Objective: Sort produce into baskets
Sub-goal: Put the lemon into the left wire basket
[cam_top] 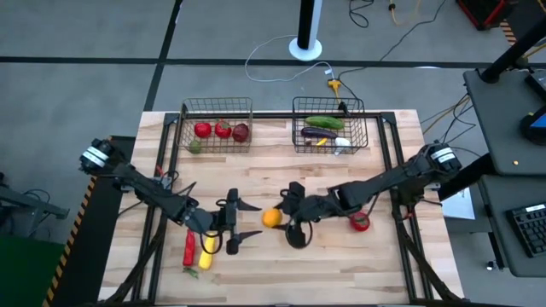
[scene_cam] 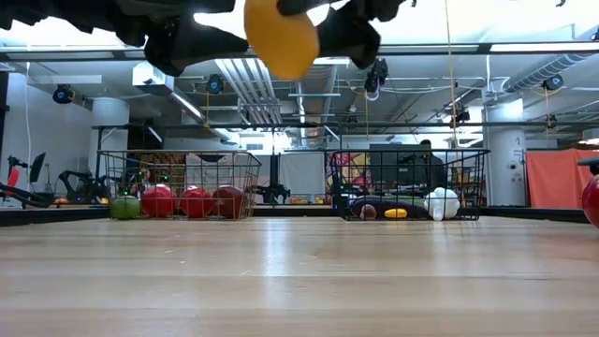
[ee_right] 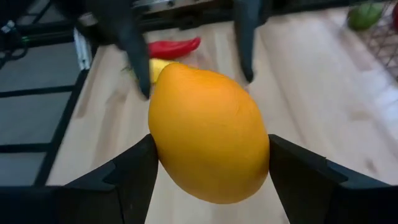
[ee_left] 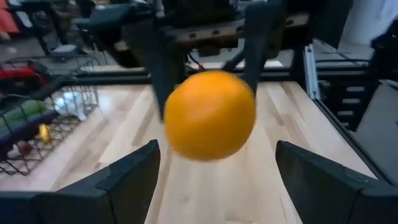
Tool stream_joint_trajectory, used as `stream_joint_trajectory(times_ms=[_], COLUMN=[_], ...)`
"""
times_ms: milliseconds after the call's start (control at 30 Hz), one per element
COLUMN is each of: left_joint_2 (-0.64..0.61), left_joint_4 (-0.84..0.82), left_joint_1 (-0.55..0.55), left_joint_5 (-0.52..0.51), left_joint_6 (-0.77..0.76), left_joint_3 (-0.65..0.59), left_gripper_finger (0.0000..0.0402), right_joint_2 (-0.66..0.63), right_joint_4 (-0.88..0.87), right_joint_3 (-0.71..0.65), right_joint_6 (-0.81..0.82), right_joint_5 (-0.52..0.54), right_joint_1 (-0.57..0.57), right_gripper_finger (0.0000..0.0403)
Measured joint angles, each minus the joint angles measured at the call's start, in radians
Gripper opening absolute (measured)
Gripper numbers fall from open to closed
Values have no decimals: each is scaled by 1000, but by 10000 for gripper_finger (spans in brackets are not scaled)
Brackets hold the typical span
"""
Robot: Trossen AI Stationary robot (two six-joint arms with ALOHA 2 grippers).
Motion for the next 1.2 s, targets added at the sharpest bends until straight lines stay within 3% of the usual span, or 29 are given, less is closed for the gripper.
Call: stream_joint_trajectory(times_ms=[167,400,733,1200], left_joint_2=[31,98,131,107], left_joint_4=[35,123,119,87], left_joint_1=[1,3,6,9], left_joint_5=[-105,-153,-179,-200], left_joint_6=[43,109,148,157], left_joint_3=[32,84,107,106], left_gripper_finger=[300,288,163,159], right_joint_2=[1,1,2,-8], right_joint_4=[36,45,37,23], right_joint_3=[0,0,-2,-2], right_joint_6=[-38,-68,-79,-61], right_joint_5=[-26,-31,-28,-31], right_joint_1=[-32,-41,-39,-46], right_gripper_finger=[267,267,267,337])
